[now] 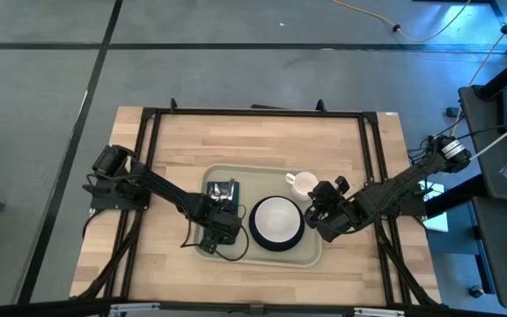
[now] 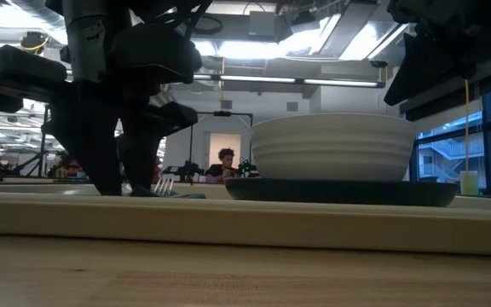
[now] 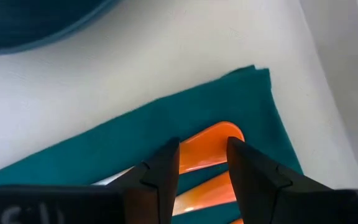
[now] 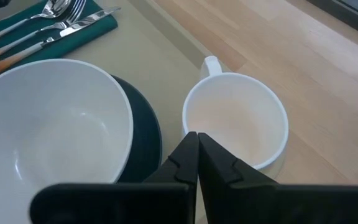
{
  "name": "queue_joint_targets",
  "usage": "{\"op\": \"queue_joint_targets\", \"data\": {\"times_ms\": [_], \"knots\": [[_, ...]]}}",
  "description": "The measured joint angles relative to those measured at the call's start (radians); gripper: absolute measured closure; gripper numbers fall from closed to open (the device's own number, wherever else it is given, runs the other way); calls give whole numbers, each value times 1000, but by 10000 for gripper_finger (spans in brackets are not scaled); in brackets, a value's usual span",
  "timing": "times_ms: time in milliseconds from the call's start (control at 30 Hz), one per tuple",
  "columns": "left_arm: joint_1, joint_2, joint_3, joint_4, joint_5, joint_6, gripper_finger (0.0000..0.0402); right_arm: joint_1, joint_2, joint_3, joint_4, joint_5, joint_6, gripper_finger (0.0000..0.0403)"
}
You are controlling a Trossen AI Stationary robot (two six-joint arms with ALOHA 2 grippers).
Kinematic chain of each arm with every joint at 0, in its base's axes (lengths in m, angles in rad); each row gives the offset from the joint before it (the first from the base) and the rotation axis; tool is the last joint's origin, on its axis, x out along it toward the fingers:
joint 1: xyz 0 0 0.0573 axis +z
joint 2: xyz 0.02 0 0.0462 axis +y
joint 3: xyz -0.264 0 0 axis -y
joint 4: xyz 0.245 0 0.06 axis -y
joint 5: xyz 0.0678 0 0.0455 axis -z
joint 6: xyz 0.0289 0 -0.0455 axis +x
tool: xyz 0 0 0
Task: Set up tray
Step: Put the orange knife on the green napkin
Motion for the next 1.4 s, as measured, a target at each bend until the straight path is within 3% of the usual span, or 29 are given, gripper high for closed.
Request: {"op": "queue_joint_targets", "data": {"times_ms": [500, 1400], "knots": [[14, 1, 0, 47, -23, -87, 274, 0, 0, 0, -6, -6, -5, 392], [6, -4, 0, 14, -42, -113, 274, 0, 0, 0, -8, -8, -7, 392]]}}
